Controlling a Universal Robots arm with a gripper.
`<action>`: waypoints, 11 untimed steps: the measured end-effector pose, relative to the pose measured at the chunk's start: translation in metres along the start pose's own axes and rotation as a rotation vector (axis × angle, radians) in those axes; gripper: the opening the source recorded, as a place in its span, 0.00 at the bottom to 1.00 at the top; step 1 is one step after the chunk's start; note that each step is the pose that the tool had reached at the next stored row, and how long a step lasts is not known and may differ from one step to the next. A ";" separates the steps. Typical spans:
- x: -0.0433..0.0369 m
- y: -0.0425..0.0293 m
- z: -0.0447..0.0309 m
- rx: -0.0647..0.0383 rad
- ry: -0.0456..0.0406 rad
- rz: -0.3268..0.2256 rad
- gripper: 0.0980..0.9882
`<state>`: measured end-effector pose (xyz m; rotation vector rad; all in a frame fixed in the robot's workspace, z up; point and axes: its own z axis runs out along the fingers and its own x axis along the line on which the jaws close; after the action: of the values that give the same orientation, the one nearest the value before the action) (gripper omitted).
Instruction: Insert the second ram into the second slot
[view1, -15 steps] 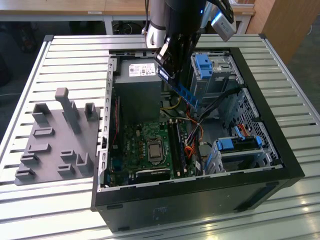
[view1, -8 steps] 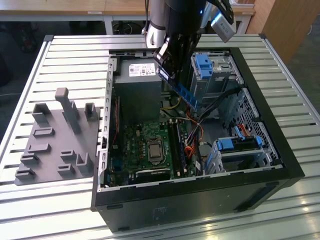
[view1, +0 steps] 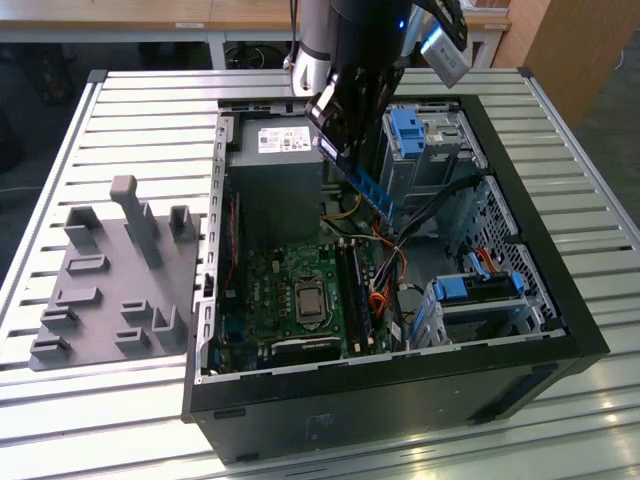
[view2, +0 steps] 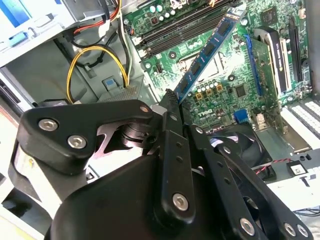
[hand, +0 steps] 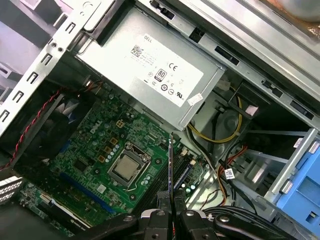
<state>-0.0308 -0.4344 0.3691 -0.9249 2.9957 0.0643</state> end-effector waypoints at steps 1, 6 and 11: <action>0.0000 0.0000 0.0000 0.000 -0.0002 0.004 0.04; 0.0000 0.0000 0.0000 0.000 -0.0009 0.025 0.04; 0.0000 0.0000 0.0001 0.001 -0.0018 0.045 0.04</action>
<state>-0.0308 -0.4344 0.3690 -0.8570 3.0148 0.0641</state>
